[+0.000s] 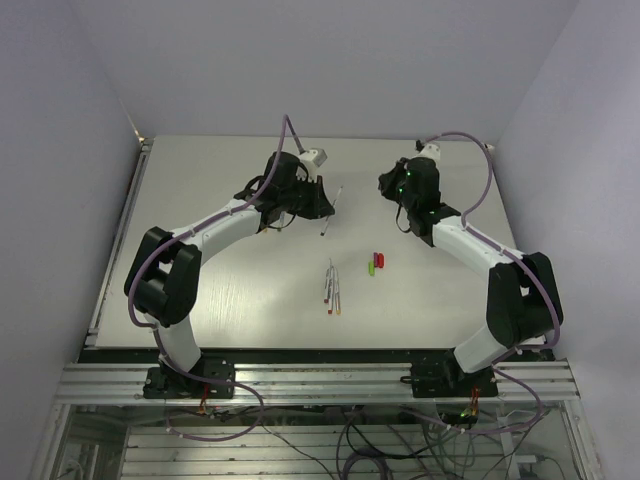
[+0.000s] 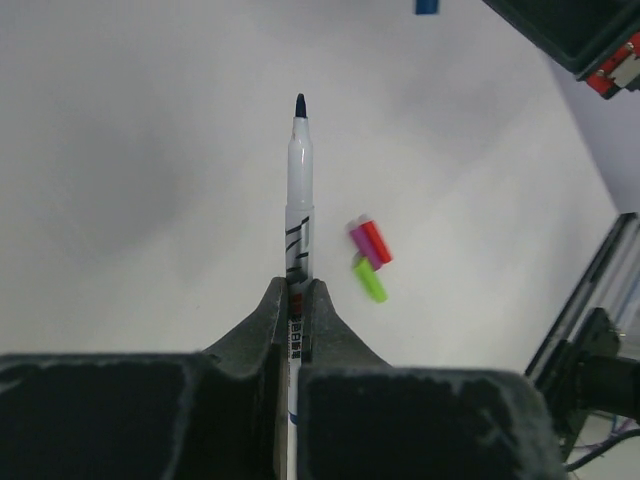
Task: Insert the pens into the pen caps
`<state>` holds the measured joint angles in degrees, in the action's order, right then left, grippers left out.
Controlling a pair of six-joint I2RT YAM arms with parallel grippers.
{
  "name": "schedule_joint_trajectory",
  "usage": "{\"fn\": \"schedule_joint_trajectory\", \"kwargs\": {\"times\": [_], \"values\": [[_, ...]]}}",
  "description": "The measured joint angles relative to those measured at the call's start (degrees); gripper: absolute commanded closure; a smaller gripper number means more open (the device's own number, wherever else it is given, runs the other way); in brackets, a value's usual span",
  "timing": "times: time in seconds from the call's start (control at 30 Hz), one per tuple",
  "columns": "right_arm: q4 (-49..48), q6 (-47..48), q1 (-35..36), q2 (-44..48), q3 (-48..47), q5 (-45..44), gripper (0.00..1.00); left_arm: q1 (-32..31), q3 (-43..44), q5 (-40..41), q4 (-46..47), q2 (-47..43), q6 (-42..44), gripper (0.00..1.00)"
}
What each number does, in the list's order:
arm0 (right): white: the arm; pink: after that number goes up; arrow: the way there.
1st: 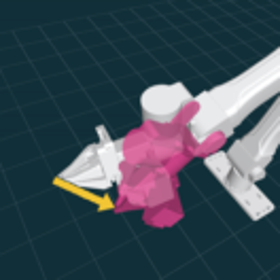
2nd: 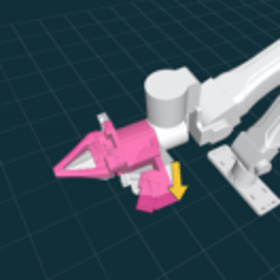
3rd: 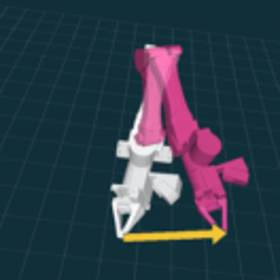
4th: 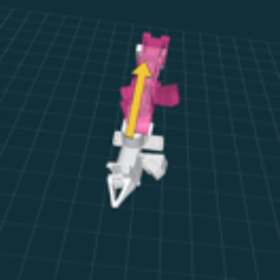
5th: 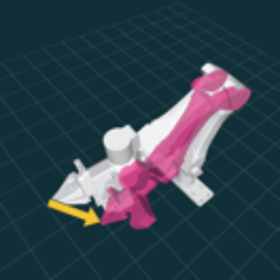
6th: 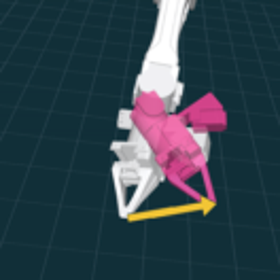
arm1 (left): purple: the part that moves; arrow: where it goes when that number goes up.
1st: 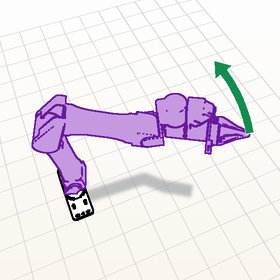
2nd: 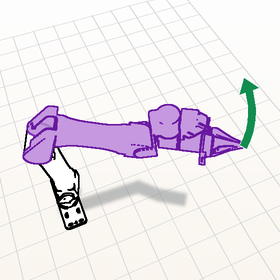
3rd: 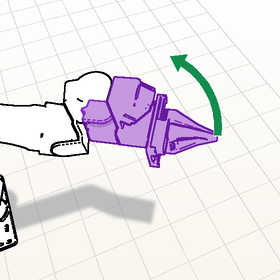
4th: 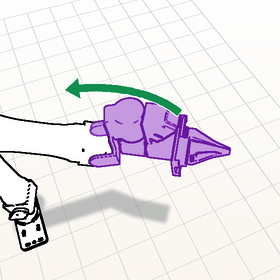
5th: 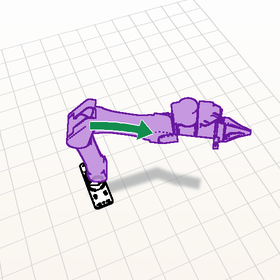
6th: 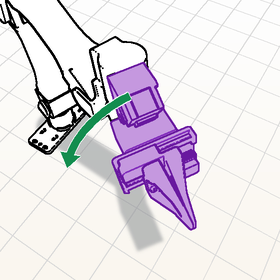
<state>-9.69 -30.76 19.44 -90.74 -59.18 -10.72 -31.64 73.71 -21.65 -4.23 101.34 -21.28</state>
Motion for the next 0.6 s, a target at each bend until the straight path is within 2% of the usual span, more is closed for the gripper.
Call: {"fn": "schedule_joint_trajectory", "kwargs": {"times": [0.33, 0.6], "values": [[-19.58, -3.87, -0.04, 0.48, 0.26, 8.72, 1.00, 0.00, 0.00, -6.95, 10.60, 0.00, -2.56, 0.93], [-26.69, -6.75, -0.02, 0.87, 3.82, 13.75, 1.00, 0.00, 0.00, -7.45, 13.46, -0.22, -2.56, 0.93]]}}
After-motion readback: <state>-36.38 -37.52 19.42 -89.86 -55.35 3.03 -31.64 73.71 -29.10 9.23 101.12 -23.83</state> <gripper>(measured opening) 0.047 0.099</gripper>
